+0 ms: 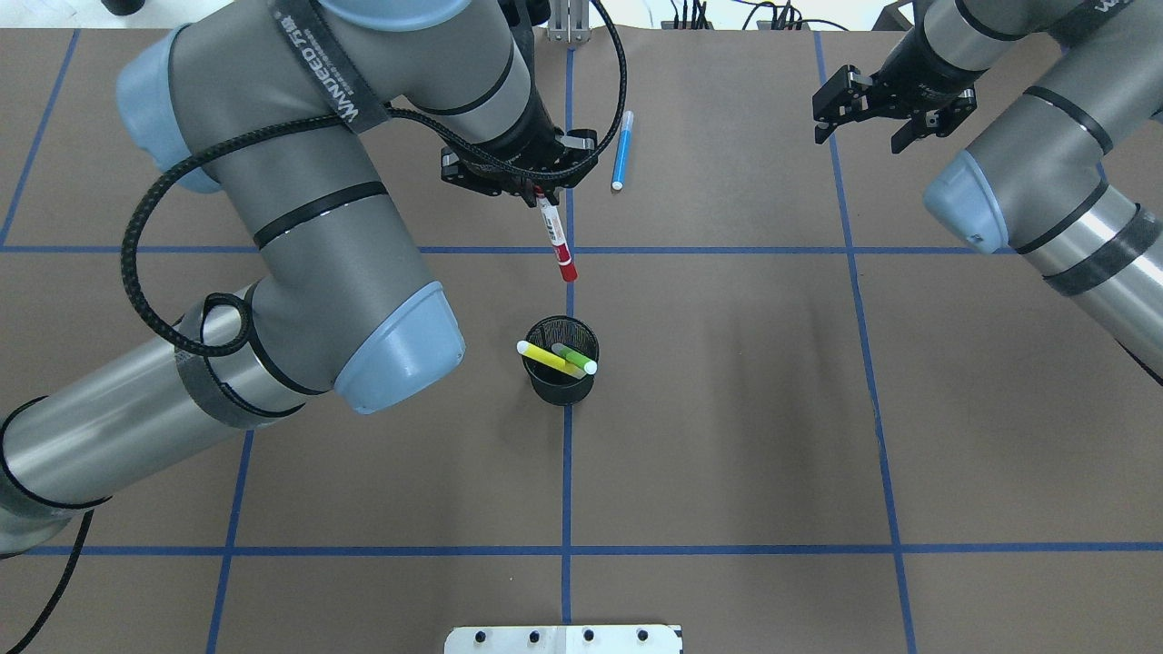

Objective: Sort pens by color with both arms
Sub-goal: 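Place the red-capped marker beside the blue highlighter with the left gripper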

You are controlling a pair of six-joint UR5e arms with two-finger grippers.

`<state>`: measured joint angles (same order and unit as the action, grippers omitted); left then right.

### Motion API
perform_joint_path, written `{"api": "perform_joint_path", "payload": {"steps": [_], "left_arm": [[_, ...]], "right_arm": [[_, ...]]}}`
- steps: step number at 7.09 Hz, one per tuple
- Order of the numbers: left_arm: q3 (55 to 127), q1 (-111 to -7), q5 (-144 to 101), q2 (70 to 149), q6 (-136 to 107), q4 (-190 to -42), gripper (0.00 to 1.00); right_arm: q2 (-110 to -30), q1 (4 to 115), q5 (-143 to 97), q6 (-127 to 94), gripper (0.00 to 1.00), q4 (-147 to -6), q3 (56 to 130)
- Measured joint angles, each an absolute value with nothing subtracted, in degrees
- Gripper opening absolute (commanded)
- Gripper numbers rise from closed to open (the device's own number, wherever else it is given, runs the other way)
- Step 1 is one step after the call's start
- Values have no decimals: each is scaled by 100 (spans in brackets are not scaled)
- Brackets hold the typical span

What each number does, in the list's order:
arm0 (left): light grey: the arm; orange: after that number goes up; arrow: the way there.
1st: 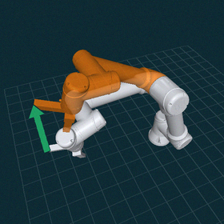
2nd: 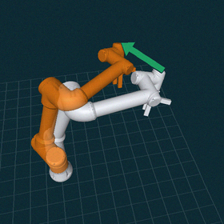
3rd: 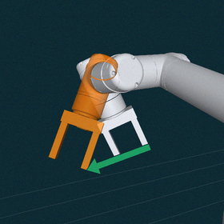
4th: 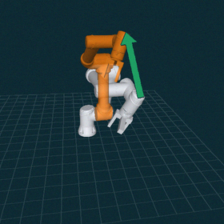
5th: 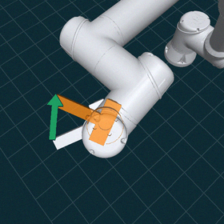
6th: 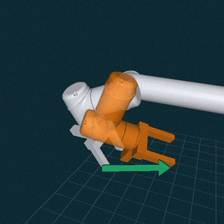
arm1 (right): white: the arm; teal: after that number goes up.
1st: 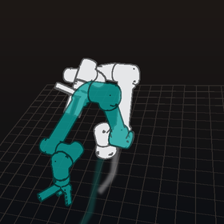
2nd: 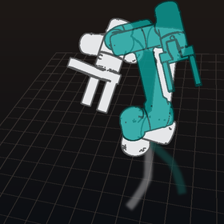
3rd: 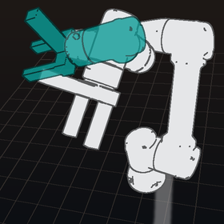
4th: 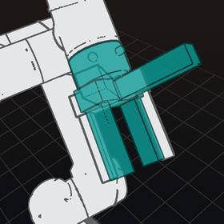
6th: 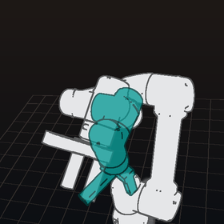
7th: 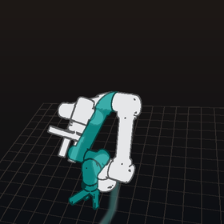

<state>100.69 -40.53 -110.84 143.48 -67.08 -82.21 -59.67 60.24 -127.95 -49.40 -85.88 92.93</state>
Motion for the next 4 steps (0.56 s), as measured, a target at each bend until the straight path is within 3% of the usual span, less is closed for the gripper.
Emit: {"api": "perform_joint_path", "payload": {"steps": [4], "left_arm": [[9535, -4064, -9542, 13981, -6955, -10414, 0]], "right_arm": [[-6077, 6029, -12796, -4940, 99, -8588, 9333]]}}
